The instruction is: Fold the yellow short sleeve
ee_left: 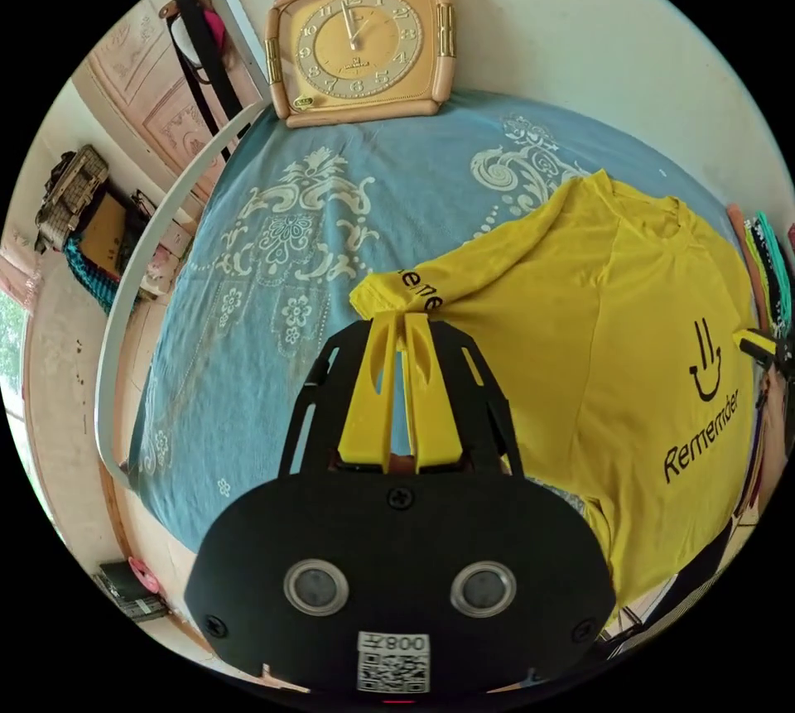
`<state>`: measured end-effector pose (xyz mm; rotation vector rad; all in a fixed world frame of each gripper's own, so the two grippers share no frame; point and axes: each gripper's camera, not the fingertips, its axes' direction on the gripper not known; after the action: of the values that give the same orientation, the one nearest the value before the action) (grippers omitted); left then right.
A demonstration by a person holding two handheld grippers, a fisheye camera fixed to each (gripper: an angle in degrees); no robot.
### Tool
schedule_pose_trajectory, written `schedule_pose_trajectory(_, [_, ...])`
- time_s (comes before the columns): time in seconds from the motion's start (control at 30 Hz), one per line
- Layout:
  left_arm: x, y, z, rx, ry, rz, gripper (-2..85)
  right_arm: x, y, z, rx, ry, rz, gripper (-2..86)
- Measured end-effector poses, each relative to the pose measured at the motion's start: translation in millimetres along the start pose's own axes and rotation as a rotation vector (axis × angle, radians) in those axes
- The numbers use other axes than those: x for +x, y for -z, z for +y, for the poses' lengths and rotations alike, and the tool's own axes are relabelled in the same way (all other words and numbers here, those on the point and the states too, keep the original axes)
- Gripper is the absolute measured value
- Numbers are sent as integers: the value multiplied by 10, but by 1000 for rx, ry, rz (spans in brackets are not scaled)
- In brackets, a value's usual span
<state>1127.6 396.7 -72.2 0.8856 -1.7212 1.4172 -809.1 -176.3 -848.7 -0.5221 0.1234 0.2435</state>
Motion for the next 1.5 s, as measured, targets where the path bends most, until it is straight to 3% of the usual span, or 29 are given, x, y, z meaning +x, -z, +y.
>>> schedule_pose_trajectory(0.2, [-641, 118, -244, 49, 180, 20, 30, -305, -33, 42, 72, 54, 75, 5])
schedule_pose_trajectory(0.33, [-917, 71, 266, 18, 227, 131, 59, -454, 17, -72, 38, 54, 61, 4])
schedule_pose_trajectory(0.43, [-1075, 90, 853, 7, 244, 224, 84, -675, 204, -225, 136, 91, -11, 7])
schedule_pose_trajectory(0.53, [-1147, -8, 1354, -46, 240, 354, 94, -1078, 326, -540, 229, 179, -81, 12])
schedule_pose_trajectory(0.67, [-1189, -83, 1657, -47, 237, 329, 70, -1881, 244, -1243, 289, 364, -218, 25])
schedule_pose_trajectory(0.97, [-1448, 185, 2450, 45, 273, 398, 22, -3756, -220, -2535, 199, 674, -314, 69])
schedule_pose_trajectory(1.23, [-1696, 242, 3057, 95, 336, 503, 18, -4423, -736, -2783, 79, 675, -117, 46])
schedule_pose_trajectory(1.4, [-1856, 609, 3309, 205, 348, 425, 18, -4454, -676, -2738, 113, 641, -93, 8])
schedule_pose_trajectory(1.5, [-1848, 618, 3423, 160, 325, 354, 22, -4402, -653, -2703, 114, 571, -170, 4])
